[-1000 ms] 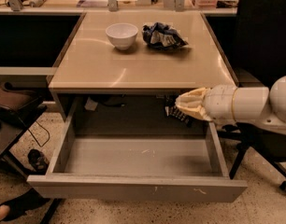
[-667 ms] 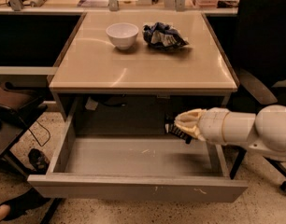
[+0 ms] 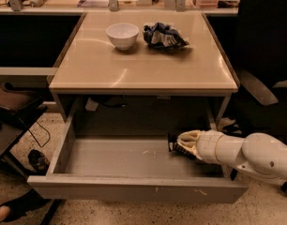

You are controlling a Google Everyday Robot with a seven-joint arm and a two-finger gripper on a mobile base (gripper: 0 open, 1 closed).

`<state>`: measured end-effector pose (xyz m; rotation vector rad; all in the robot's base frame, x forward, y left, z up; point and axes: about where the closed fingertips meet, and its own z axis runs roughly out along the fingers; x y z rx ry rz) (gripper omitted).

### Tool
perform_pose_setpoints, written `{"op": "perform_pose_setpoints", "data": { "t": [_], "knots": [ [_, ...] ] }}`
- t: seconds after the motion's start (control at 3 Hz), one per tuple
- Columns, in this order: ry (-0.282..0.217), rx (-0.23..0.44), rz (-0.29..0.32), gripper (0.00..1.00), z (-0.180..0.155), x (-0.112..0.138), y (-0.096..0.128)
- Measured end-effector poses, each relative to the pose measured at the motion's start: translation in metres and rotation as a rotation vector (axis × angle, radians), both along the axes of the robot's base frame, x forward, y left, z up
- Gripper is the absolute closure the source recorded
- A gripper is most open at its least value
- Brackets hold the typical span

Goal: Place rxbar chocolate into top drawer

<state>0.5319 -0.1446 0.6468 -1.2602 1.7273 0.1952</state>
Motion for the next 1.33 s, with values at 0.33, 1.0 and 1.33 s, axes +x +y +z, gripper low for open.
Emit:
{"op": "perform_pose_setpoints", "data": {
  "t": [0.33,1.0,1.33],
  "knots": [
    [-0.002,-0.001,-0.004,0.81,-0.0005,0.0010,-0.0007],
    [-0.002,-0.001,-0.004,0.34,-0.0005,0.0010,-0.0006],
    [-0.002,-0.001,-0.004,0.11,-0.0005,0.0010,-0.0006]
  ]
}}
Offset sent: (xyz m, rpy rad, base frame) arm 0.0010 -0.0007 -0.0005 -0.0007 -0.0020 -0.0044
